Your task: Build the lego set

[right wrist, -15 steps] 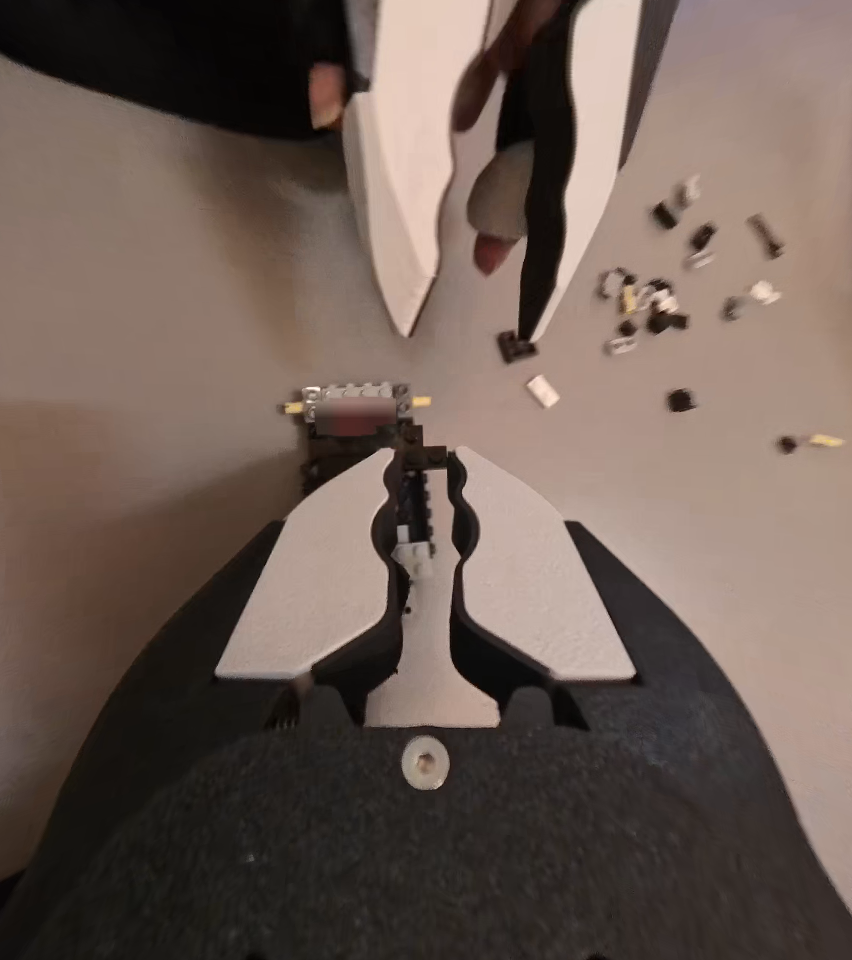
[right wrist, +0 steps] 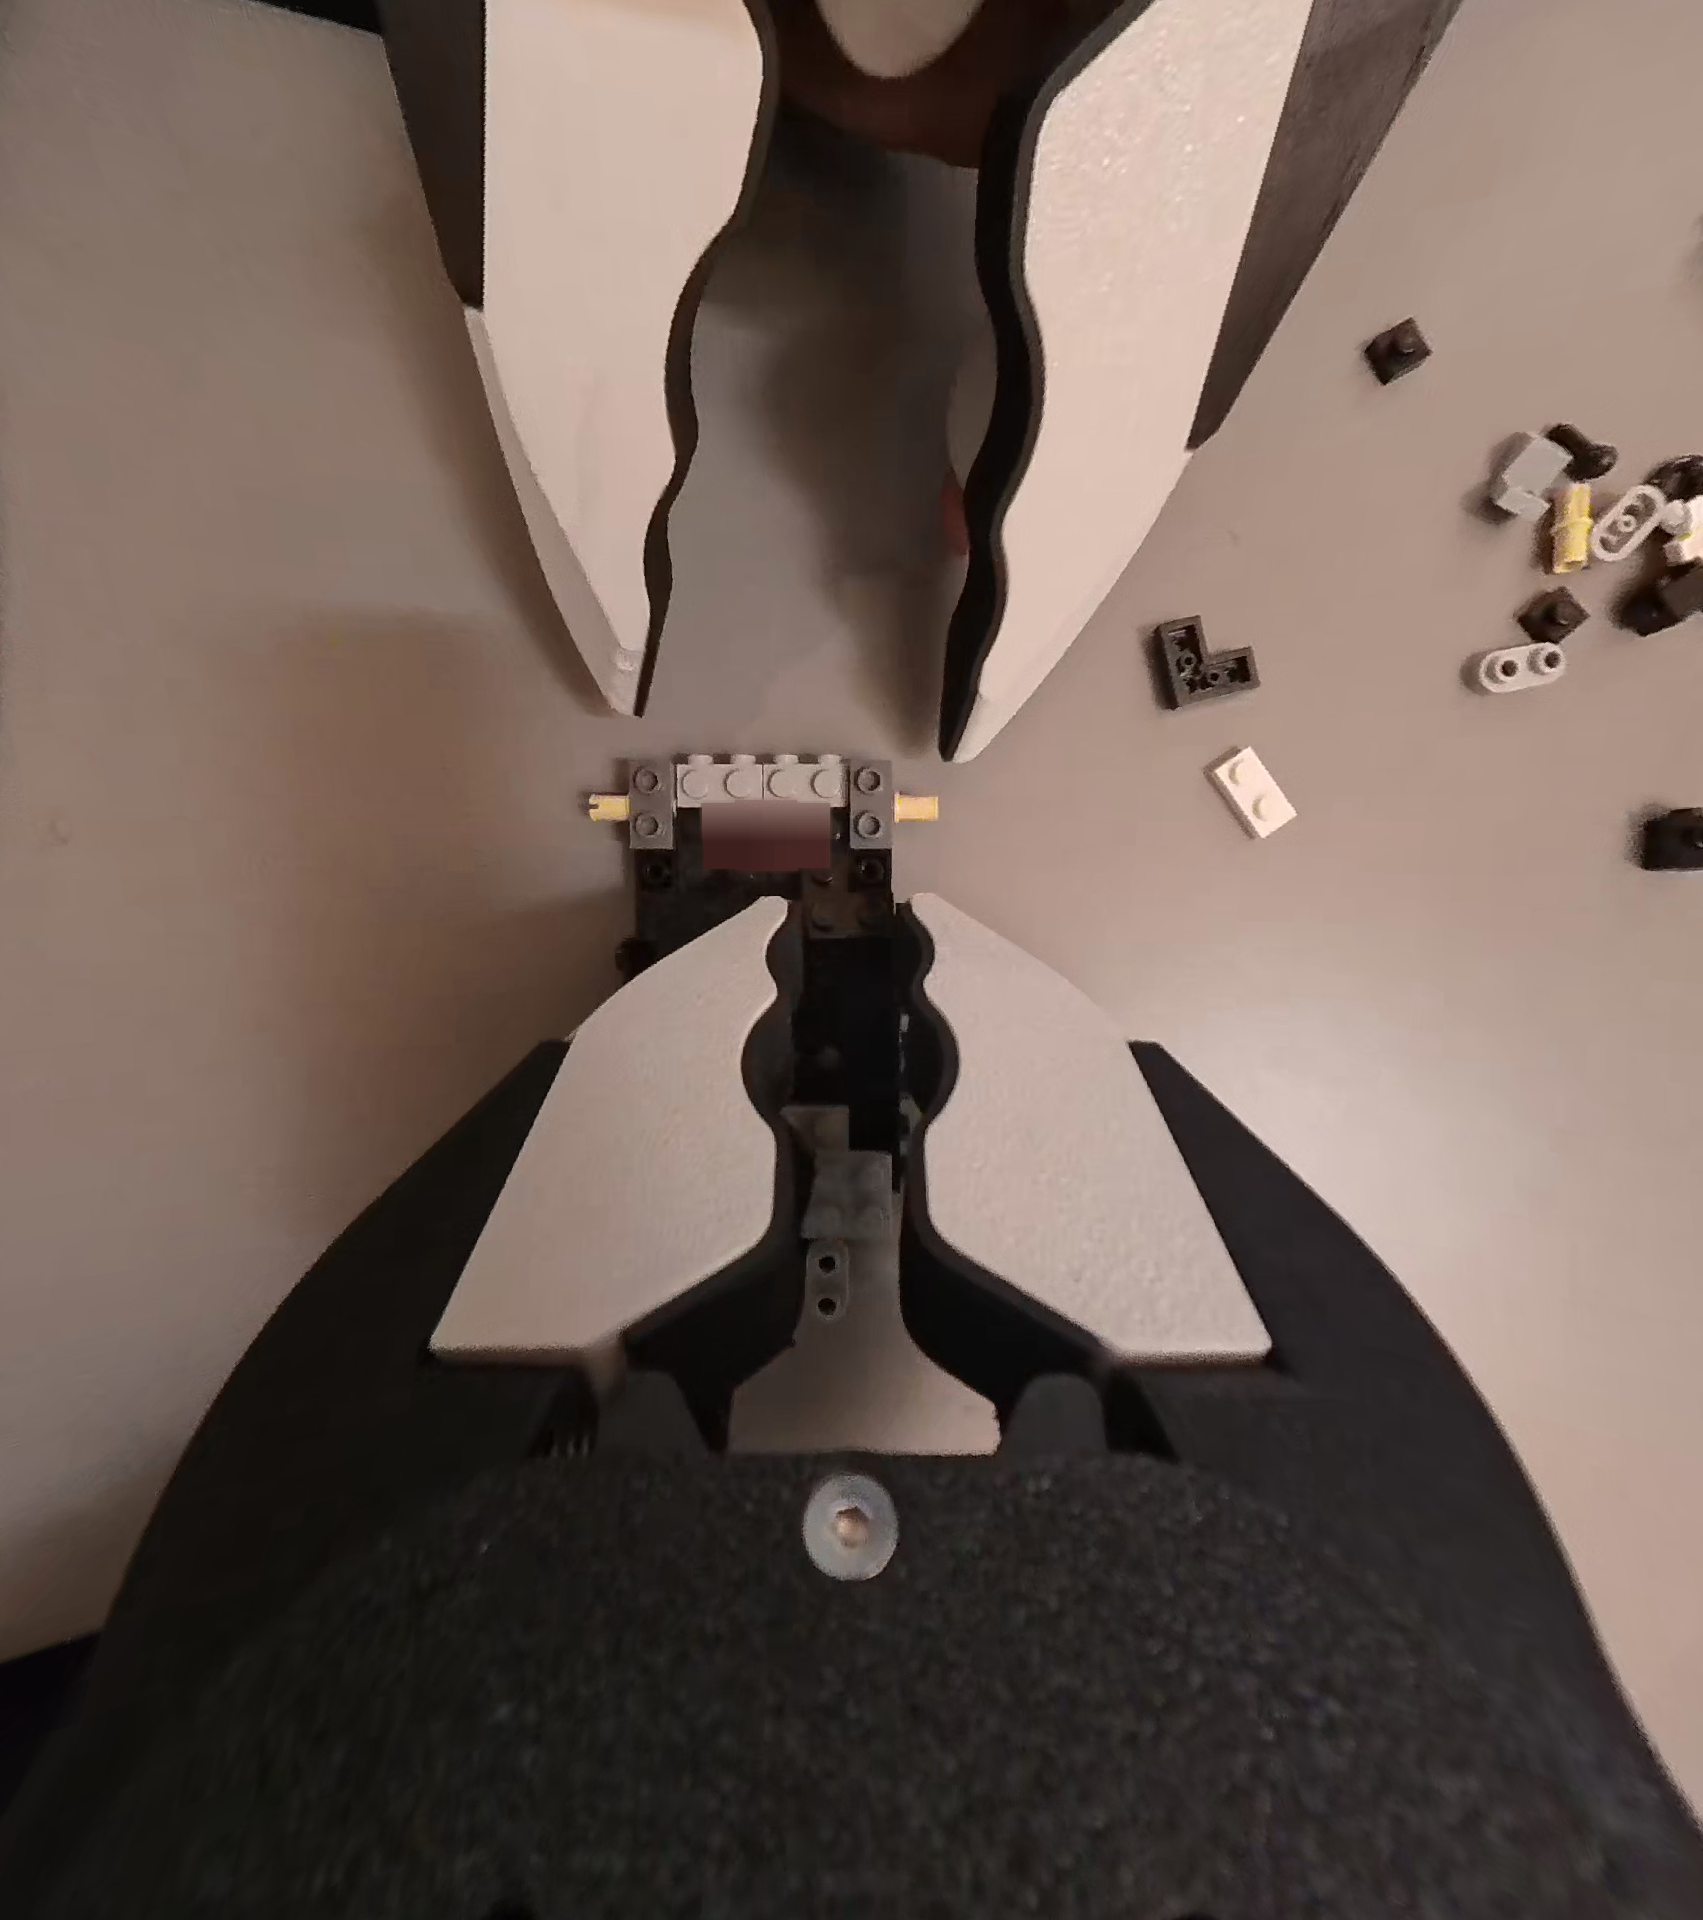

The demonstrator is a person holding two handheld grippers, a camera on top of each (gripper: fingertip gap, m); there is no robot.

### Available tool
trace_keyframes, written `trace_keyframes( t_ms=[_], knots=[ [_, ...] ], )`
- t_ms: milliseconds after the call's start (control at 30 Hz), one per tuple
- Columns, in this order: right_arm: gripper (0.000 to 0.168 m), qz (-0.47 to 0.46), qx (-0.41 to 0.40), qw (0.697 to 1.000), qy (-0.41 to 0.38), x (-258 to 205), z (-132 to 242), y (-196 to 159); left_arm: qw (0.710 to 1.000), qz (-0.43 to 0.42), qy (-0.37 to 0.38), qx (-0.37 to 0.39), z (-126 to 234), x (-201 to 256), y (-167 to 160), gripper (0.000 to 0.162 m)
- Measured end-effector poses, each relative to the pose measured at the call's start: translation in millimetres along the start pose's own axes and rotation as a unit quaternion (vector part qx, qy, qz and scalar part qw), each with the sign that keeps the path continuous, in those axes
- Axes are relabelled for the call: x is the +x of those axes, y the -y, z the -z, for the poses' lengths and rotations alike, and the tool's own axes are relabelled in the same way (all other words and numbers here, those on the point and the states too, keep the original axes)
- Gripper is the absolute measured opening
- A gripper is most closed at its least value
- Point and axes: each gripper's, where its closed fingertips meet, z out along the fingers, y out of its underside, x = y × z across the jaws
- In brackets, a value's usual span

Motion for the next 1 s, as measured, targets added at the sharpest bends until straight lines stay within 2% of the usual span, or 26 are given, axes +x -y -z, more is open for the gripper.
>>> trace_keyframes(
  t_ms=[533, 833, 1000],
  knots=[
    [0.018, -0.030, -0.001, 0.998, 0.057, -6, -1, 2, 1.000, 0.001, -0.010, -0.001, -3, 5, 0, 0.049],
    [0.018, -0.046, 0.021, 0.998, 0.034, 13, 34, -9, 1.000, 0.002, -0.013, 0.000, -3, 5, 0, 0.048],
    [0.018, -0.040, 0.017, 0.998, 0.038, 9, 30, -10, 1.000, -0.002, -0.013, 0.000, -3, 6, 0, 0.049]
  ],
)
